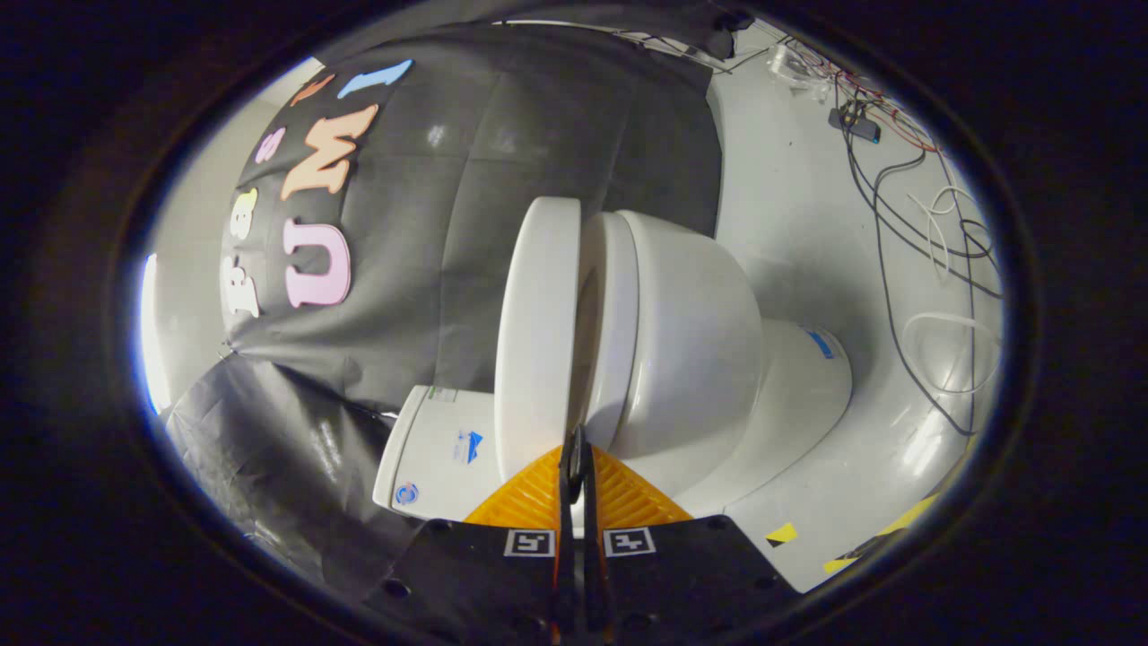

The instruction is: Open the toilet lid.

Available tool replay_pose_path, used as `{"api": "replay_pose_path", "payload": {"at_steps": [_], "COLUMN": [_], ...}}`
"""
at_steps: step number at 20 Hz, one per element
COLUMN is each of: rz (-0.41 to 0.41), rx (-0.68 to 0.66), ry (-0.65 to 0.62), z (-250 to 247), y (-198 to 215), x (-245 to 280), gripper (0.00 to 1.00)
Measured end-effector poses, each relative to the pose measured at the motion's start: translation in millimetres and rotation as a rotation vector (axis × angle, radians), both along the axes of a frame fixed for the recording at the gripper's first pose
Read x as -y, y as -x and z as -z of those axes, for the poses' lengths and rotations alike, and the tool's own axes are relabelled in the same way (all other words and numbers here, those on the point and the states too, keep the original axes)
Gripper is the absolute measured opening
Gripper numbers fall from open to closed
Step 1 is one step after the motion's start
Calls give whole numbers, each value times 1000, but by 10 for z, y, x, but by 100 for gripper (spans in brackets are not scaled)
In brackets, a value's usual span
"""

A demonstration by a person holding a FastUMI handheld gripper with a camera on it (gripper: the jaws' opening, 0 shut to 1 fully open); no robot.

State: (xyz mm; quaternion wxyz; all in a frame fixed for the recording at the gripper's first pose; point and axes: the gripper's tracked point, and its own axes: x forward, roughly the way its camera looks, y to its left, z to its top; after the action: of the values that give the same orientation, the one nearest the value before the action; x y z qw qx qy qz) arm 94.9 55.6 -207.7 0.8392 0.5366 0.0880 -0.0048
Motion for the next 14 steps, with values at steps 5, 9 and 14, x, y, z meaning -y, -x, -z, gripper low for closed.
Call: {"api": "replay_pose_path", "payload": {"at_steps": [5, 9, 14], "rz": [34, 30, 34], "rx": [-13, -31, -112], "ry": [75, 104, 237], "z": [-71, -202, -344], "y": [6, -19, -15], "x": [-29, -89, -103], "gripper": [5, 5, 5]}}
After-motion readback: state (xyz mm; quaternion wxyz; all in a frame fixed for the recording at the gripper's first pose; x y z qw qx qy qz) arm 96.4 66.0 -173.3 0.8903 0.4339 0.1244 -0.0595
